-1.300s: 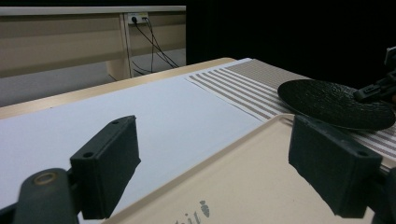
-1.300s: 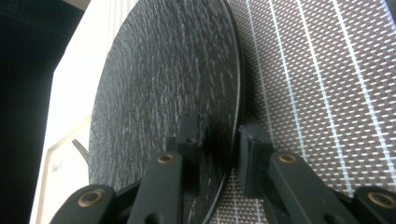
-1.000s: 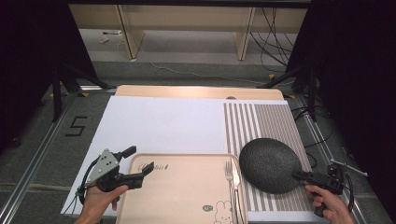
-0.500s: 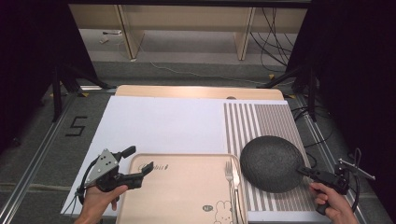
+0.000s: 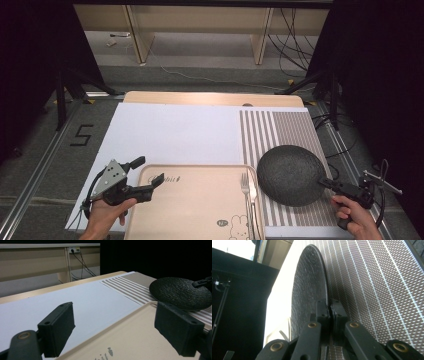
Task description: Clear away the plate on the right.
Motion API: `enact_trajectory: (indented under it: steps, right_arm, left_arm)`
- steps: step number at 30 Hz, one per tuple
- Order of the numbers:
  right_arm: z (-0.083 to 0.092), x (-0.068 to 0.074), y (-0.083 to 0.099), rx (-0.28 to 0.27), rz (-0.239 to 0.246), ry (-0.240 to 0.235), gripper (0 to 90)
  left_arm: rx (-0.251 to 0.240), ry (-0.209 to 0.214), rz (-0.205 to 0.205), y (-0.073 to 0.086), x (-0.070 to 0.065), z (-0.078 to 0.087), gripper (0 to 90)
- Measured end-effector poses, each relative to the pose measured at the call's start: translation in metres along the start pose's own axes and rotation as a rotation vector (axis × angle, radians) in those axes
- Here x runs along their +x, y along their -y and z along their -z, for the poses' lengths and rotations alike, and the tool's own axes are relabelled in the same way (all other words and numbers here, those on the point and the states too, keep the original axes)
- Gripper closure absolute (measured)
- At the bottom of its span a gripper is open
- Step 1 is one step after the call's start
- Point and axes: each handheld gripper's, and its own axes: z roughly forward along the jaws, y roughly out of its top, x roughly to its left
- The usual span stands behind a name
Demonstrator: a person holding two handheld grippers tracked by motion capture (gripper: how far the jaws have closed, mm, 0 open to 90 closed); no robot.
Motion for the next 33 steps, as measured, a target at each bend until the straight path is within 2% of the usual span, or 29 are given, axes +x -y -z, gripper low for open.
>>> enact_trajectory:
  steps: [14, 17, 21, 25, 33]
  right_arm:
    - [0.003, 0.004, 0.0, -0.062, -0.032, 0.008, 87.4]
    - [0.006, 0.004, 0.0, -0.09, -0.056, -0.013, 86.9]
    - [0.006, 0.008, 0.0, -0.117, -0.062, -0.039, 86.9]
    - [0.002, 0.016, 0.002, -0.118, -0.058, -0.069, 86.9]
    - [-0.013, 0.036, 0.009, -0.085, -0.058, -0.14, 87.0]
  left_arm:
    - [0.0, -0.003, 0.006, 0.0, 0.0, 0.0, 15.9]
    - [-0.001, -0.004, 0.007, 0.0, 0.001, 0.0, 15.9]
    - [-0.001, -0.003, 0.008, 0.0, 0.001, 0.0, 15.9]
    - [0.0, -0.003, 0.008, 0.0, 0.001, 0.0, 15.9]
    - [-0.001, -0.003, 0.009, 0.0, 0.001, 0.0, 15.9]
